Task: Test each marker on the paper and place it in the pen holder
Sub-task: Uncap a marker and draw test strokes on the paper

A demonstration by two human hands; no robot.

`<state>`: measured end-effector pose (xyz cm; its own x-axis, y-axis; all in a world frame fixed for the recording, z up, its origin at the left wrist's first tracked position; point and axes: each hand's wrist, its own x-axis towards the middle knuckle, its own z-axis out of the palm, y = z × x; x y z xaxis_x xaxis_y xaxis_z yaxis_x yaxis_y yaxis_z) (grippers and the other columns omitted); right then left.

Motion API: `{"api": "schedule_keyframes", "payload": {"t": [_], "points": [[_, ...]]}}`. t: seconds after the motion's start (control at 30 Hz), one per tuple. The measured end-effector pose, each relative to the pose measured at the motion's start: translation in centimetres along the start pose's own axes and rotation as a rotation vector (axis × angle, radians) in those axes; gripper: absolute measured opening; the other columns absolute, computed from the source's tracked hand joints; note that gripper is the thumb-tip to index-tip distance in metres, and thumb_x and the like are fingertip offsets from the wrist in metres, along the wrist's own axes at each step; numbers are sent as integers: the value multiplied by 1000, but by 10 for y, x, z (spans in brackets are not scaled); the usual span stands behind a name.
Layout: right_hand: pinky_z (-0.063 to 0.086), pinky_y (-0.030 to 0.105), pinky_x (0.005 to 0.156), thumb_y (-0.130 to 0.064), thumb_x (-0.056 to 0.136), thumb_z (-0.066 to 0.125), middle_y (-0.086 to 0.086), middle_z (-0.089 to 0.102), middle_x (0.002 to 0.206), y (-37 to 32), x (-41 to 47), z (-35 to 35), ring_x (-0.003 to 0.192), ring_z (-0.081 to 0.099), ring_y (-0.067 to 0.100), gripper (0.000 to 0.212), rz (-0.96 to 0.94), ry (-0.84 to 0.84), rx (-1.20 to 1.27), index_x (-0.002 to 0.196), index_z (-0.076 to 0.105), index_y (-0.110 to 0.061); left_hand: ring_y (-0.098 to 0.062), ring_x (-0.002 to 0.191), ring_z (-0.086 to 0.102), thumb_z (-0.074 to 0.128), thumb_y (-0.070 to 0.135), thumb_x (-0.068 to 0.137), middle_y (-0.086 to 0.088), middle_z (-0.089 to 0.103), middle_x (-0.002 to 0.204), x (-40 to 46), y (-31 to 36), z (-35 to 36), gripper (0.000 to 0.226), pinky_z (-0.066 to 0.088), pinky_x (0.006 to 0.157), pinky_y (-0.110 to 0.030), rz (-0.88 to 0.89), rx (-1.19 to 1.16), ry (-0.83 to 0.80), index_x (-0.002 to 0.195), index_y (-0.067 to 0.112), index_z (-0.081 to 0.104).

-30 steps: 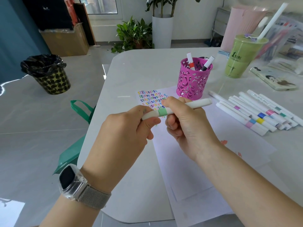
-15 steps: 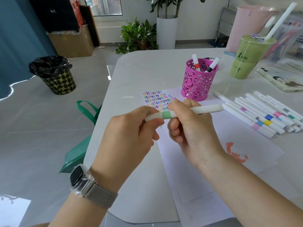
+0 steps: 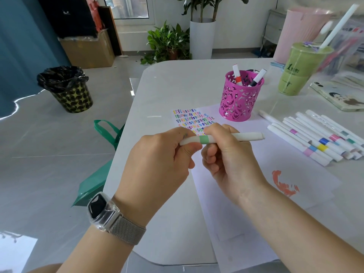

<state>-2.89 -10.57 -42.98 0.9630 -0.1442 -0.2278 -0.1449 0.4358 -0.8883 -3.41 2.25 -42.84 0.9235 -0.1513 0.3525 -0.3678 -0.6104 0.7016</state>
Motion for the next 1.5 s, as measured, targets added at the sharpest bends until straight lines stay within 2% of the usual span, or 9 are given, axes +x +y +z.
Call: {"api": "schedule_keyframes", "payload": {"t": [0.23,0.43,0.6,0.77,0.9,1.0,1.23,1.37,1.5], "points": [[37,18,38,-20,81,73,-4,56,49,-30,22,-13,38,44,8,13,-257,-43,-108,80,61,-14,-1,55,64,48,38,92,10,68,66,12,1,-7,22,49,53,-28,-132,-115,70,78,27,61],[56,29,73,-27,86,70,-1,55,118,-23,44,-40,72,62,10,42,-717,4,-715,122,50,-39,-4,51,64,44,34,94,7,66,65,13,-1,-5,30,50,52,-30,-332,-192,36,75,18,62],[45,15,79,-22,90,63,0,61,117,-10,51,-41,99,57,9,27,-952,-222,-1160,116,68,-26,-7,49,64,45,30,94,9,65,57,12,1,1,33,50,49,-28,-335,-270,56,71,14,62],[40,6,68,-18,89,66,-7,66,101,-16,53,-40,79,55,-6,24,-929,-243,-1098,112,70,-23,-7,47,62,46,25,95,11,65,56,14,2,0,29,46,40,-20,-333,-382,117,73,14,62],[48,27,63,-31,92,61,-15,65,74,-14,53,-44,65,57,3,14,-782,-256,-1261,97,70,-22,-8,47,62,45,15,96,7,65,64,13,5,0,24,46,39,-21,-306,-442,118,79,14,62],[45,19,58,-19,94,56,-13,63,62,-11,59,-47,58,60,2,15,-666,-225,-1160,85,67,-12,-4,50,63,46,15,95,7,64,75,10,2,0,17,48,44,-20,-234,-260,90,85,17,60],[44,35,87,-28,95,52,-2,61,105,26,51,-24,103,51,19,24,-602,-412,-1410,116,61,-29,-23,85,63,53,22,91,-1,66,96,1,-17,11,11,49,77,-40,-267,284,-209,95,18,62],[45,32,77,-29,88,59,-4,55,88,26,49,-17,92,51,20,14,-615,-373,-1455,97,70,-30,-26,93,60,52,21,91,-3,66,101,4,-19,8,16,47,84,-38,-322,379,-209,101,16,64],[47,25,70,-14,82,62,-4,67,88,12,49,-19,74,56,16,26,-481,-307,-1331,105,62,-28,-23,85,61,52,23,91,2,65,98,3,-21,-4,14,49,78,-35,-335,386,-122,99,20,63]]}}
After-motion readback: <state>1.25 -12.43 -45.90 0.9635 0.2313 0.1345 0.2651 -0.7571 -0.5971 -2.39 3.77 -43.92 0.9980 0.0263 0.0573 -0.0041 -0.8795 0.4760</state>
